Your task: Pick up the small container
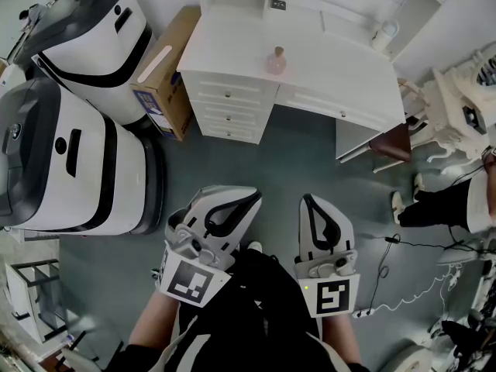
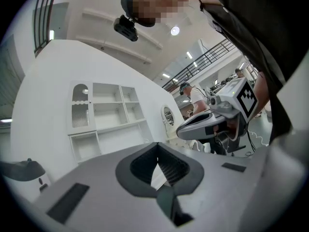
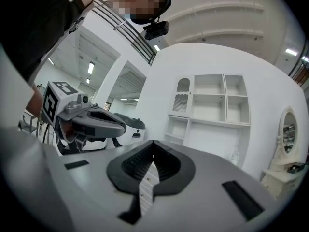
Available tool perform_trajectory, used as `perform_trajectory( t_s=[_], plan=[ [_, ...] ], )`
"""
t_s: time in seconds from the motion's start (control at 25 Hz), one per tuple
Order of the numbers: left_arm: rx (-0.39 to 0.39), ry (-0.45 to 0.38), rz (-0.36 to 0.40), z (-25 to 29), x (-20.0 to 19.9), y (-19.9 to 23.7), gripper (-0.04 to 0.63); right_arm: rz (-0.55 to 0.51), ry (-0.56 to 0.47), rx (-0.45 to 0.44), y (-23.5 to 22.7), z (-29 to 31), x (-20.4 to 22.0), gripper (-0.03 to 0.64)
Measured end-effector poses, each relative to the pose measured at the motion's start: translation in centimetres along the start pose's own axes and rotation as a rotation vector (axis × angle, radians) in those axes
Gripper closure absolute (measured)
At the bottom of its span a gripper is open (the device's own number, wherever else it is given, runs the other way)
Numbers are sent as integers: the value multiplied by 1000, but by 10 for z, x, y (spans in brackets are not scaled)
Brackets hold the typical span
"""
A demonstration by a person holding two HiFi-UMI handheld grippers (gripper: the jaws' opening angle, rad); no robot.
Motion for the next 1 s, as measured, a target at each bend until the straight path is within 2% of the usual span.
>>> perform_trajectory(
  t_s=[0.64, 1.0],
  plan=[
    [14, -34, -16, -19, 2, 9, 595, -16, 22, 25, 23, -2, -7, 615],
    [30, -47, 2, -35, -4, 12, 595, -42, 17, 61, 35, -6, -12, 617]
  ],
)
Point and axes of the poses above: the fingertips, and each gripper's own axes: z forward along the fingers, y to its left, x out of its underside, the point moved 10 cm from there along -z, backward along the fingers, and after that the axes turned 13 degrees about -y, right-handed, at the moved point
